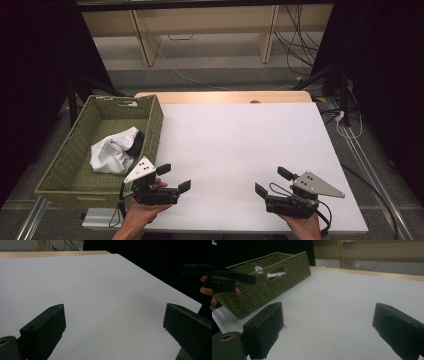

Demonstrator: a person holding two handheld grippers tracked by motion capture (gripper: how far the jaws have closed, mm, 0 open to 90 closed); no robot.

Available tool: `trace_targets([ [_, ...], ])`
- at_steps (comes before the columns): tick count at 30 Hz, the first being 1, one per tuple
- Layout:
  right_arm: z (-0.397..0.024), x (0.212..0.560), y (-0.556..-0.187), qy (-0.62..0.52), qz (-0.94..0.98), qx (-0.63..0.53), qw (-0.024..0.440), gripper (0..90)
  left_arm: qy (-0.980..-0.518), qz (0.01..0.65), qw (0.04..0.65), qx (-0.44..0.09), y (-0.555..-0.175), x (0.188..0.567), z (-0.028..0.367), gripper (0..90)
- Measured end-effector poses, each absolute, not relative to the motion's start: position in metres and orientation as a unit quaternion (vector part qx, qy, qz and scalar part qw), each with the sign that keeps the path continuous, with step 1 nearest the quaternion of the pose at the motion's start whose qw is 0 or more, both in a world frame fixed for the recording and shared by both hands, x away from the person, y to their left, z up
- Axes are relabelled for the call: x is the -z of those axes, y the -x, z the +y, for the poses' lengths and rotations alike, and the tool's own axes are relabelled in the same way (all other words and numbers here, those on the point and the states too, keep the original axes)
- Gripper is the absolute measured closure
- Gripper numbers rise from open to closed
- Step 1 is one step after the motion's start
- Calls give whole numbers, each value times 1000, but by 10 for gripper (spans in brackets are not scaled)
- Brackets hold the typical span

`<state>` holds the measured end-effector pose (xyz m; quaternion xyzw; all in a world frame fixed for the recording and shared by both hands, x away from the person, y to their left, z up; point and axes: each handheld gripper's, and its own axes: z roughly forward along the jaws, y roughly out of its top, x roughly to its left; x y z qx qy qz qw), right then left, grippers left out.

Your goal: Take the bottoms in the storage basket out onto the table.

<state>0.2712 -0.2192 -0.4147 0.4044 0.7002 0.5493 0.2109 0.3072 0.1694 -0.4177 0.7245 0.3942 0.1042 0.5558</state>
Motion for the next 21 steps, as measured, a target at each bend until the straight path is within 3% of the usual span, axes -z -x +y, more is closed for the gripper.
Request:
trace_targets([
  [21,-219,415,-269,-402,705,-539,225,112,-756,407,489,-154,-331,372,181,50],
])
